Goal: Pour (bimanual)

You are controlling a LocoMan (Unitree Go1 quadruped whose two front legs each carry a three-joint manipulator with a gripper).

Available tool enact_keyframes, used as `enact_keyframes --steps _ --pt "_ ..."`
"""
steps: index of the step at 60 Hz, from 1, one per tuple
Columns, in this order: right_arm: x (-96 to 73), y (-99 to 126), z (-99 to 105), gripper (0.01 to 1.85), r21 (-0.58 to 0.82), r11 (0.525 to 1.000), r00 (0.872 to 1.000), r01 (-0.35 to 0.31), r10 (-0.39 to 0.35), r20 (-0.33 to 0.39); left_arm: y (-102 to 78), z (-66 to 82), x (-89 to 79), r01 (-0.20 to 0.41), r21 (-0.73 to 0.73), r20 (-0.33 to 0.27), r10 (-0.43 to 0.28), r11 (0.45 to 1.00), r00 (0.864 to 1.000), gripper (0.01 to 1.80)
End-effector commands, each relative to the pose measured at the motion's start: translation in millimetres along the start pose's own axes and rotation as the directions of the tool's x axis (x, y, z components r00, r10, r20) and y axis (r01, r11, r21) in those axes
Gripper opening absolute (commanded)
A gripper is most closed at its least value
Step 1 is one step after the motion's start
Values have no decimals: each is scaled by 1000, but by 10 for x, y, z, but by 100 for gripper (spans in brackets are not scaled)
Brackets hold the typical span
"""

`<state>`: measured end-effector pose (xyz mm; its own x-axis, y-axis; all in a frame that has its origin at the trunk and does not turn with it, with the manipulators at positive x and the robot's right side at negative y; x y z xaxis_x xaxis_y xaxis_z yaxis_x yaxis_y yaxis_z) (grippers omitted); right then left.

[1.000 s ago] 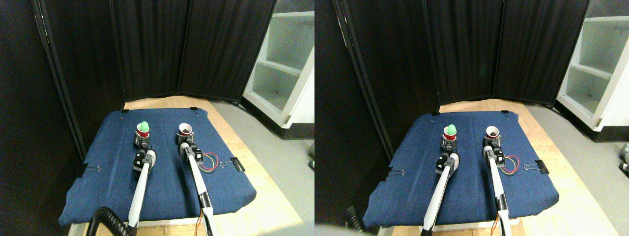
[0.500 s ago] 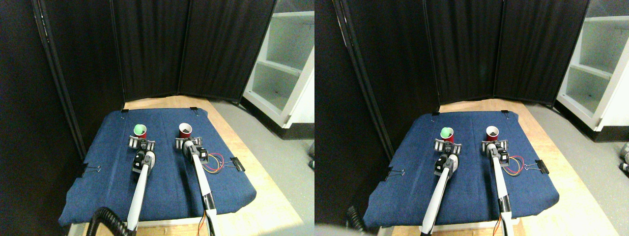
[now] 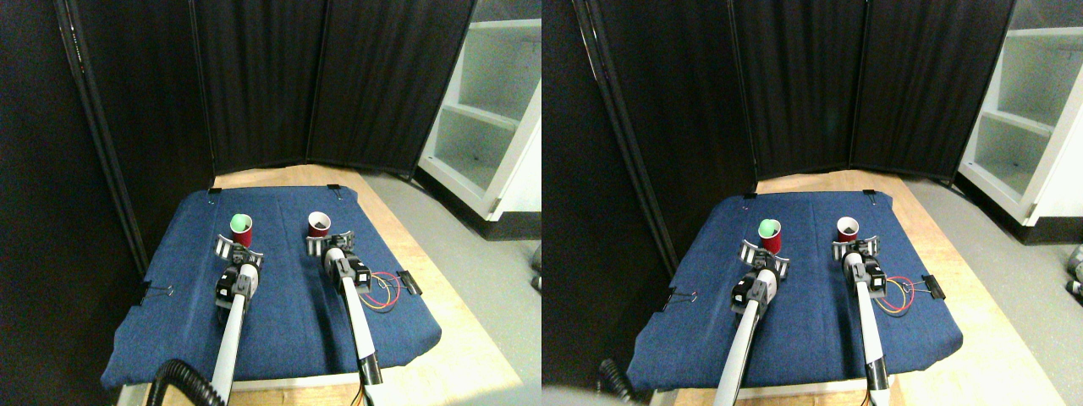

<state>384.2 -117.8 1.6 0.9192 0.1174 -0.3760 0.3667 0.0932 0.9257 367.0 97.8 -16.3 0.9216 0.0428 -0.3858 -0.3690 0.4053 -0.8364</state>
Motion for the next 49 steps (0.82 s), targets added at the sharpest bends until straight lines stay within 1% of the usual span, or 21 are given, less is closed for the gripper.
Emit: enact_keyframes --steps 1,8,11,13,14,15,20,21,22,25,27,29,32,33,35,36,37,38,40,46,49 --pt "-70 150 6 146 8 998 998 -64 64 -3 -140 66 -103 70 32 -30 -69 997 997 143" --pt "-120 201 7 144 -9 996 996 -85 85 -17 -213 130 -199 110 278 -65 -96 954 993 142" --pt "-130 216 14 145 -34 995 996 -89 88 -30 -239 157 -234 131 408 -58 -117 904 991 137" --pt "-144 229 16 148 -44 995 996 -91 90 -25 -273 181 -264 169 462 -89 -144 870 985 146" --pt "-154 236 12 150 -49 995 996 -91 90 -19 -288 192 -277 193 538 -108 -160 821 981 153" --pt "-154 236 12 150 -49 995 996 -91 90 -19 -288 192 -277 193 538 -108 -160 821 981 153" --pt "-191 255 -6 152 -106 985 990 -138 139 0 -352 224 -349 249 682 -147 -205 687 968 168" --pt "-191 255 -6 152 -106 985 990 -138 139 0 -352 224 -349 249 682 -147 -205 687 968 168" --pt "-208 266 -16 152 -151 973 984 -175 179 10 -393 235 -398 281 801 -176 -242 528 954 170" --pt "-230 277 -27 153 -188 963 980 -190 198 25 -418 245 -427 296 827 -190 -258 479 947 172" --pt "-246 290 -33 147 -226 954 977 -195 209 39 -452 256 -465 318 874 -217 -289 367 932 171" --pt "-255 295 -38 145 -225 954 976 -199 213 39 -459 256 -474 319 883 -219 -301 344 928 170" --pt "-308 328 -63 140 -258 941 971 -218 236 39 -500 248 -520 333 922 -239 -387 198 891 169" --pt "-316 333 -67 140 -262 940 971 -218 236 40 -504 246 -522 341 923 -247 -402 179 881 168" --pt "-338 352 -79 138 -256 940 970 -225 242 35 -516 248 -517 391 919 -324 -466 53 823 162" --pt "-338 352 -79 138 -256 940 970 -225 242 35 -516 248 -517 391 919 -324 -466 53 823 162" --pt "-363 365 -92 136 -267 936 969 -228 246 35 -527 245 -524 380 925 -342 -500 -28 795 159" --pt "-367 369 -94 135 -271 934 968 -231 249 34 -538 242 -533 380 923 -353 -514 -56 782 156" --pt "-367 371 -95 135 -271 934 968 -232 250 34 -543 241 -538 379 923 -358 -520 -70 776 153" --pt "-366 387 -106 135 -256 937 968 -237 251 22 -561 233 -546 422 895 -425 -567 -145 706 128" --pt "-375 391 -117 134 -254 938 968 -237 250 21 -565 227 -542 439 888 -433 -573 -138 696 115"
